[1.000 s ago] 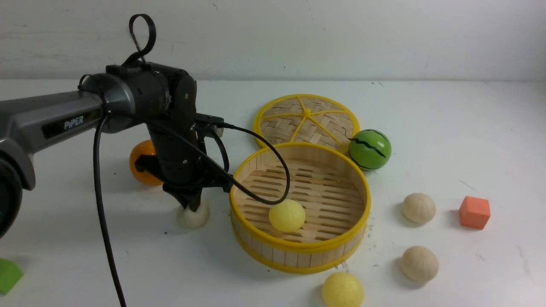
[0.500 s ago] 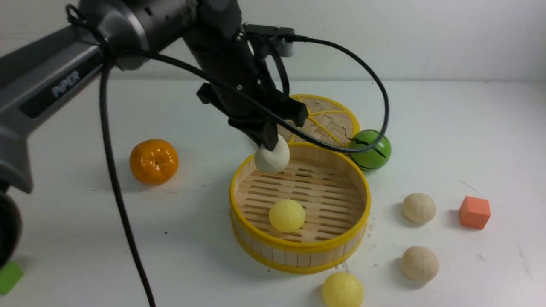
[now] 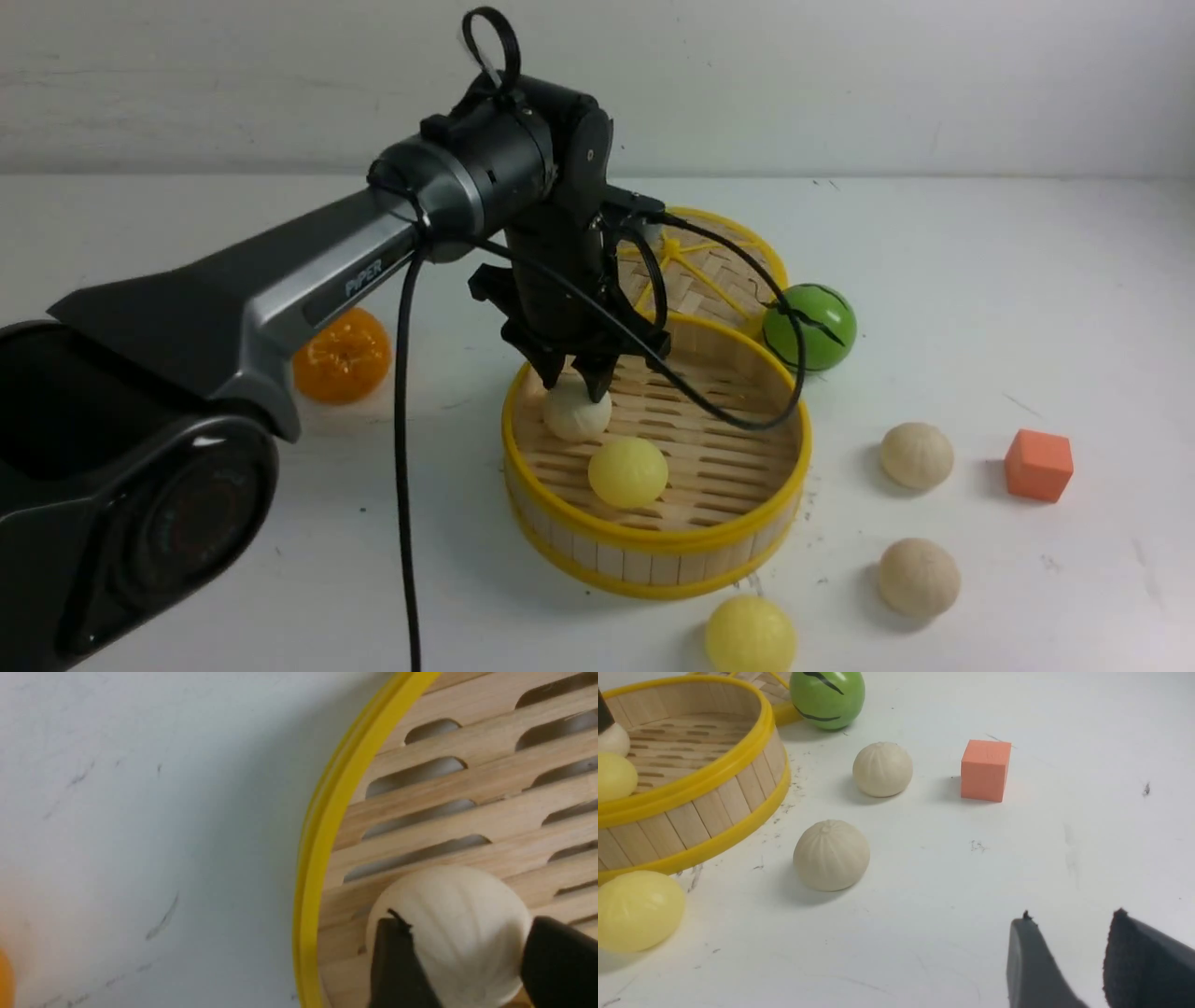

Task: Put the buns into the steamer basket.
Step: Use the left arm to put the steamed stuffed bun into the steamer, then use the right arm to grab a steamed stuffed bun

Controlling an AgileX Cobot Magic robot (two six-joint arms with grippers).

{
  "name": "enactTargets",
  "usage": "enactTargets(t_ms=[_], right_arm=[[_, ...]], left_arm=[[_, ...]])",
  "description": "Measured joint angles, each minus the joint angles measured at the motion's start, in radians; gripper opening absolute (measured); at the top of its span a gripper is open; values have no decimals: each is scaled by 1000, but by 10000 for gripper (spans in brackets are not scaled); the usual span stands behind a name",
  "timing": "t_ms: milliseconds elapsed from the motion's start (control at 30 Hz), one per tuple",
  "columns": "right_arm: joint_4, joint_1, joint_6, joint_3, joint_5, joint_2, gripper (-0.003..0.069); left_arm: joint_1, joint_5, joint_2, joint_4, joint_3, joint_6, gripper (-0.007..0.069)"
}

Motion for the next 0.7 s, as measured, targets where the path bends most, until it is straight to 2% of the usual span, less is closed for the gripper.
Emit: enactTargets(t_ms=[33,133,233,300,400,500,533,600,633,700], right_arm=[[0,0,0,0,0,0,241],[0,0,0,0,0,0,241],[0,0,0,0,0,0,241],[0,0,0,0,0,0,241],[0,0,0,0,0,0,241],[0,0,0,0,0,0,241],[0,0,0,0,0,0,241],[0,0,0,0,0,0,241],[0,0,0,0,0,0,241],[0,0,0,0,0,0,241]], left_arm=[[0,18,-20,0,0,-22,449],[0,33,-75,-1,0,-66,501],[0,37,-188,-21,0,-142,502],[0,37,-305,-42,16,-180,415],[0,37,-484,-56,89,-190,229],[0,37,-690,-57,254,-191,29],[0,37,-770,-57,325,-191,-8],[0,21,-941,-57,495,-191,-13],[0,9,-959,-57,513,-191,-13],[0,-126,-1203,-57,757,-191,-13]])
